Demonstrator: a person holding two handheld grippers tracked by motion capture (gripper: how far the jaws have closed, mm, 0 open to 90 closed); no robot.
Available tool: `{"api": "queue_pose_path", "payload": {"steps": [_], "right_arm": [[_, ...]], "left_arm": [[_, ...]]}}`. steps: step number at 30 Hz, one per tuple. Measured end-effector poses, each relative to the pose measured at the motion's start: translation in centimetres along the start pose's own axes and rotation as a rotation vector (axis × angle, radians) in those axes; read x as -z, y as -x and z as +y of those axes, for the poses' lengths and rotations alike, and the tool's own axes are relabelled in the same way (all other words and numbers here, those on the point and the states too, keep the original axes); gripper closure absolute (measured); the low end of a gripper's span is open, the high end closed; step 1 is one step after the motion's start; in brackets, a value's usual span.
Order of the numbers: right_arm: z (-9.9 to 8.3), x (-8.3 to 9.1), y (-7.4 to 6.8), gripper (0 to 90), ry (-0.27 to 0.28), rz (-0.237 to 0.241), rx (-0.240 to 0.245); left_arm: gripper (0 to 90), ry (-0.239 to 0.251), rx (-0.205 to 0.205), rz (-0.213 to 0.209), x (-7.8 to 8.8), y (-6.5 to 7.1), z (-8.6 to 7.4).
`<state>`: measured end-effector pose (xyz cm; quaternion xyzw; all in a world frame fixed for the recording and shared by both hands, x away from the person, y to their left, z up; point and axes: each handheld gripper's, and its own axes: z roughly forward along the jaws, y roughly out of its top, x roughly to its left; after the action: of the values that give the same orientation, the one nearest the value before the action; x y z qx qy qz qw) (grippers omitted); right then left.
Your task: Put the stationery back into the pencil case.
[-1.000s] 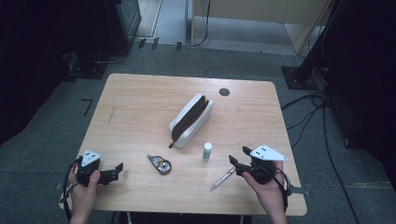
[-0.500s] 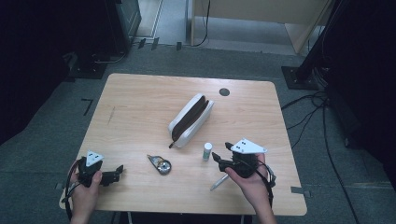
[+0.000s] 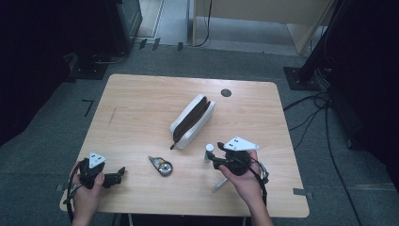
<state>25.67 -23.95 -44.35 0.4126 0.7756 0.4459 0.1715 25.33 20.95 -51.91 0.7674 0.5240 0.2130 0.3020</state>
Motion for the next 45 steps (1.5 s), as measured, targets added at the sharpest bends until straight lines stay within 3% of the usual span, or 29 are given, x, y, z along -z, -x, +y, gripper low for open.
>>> {"api": "queue_pose_path", "payload": {"steps": [25,29,45], "right_arm": [[-0.3,-2.2,-0.2,57.7,-0.032,-0.022,0.029],[-0.3,-2.4,-0.2,63.3,-0.030,-0.030,0.033],[0.7,-1.7,-0.3,65.4,-0.010,-0.042,0.050]], "left_arm": [[0.7,-0.002,-0.009,-0.007,0.0,0.0,0.0],[0.7,-0.002,-0.009,-0.008,0.0,0.0,0.0],[0.7,-0.002,-0.011,-0.009,0.0,0.1,0.0]]}}
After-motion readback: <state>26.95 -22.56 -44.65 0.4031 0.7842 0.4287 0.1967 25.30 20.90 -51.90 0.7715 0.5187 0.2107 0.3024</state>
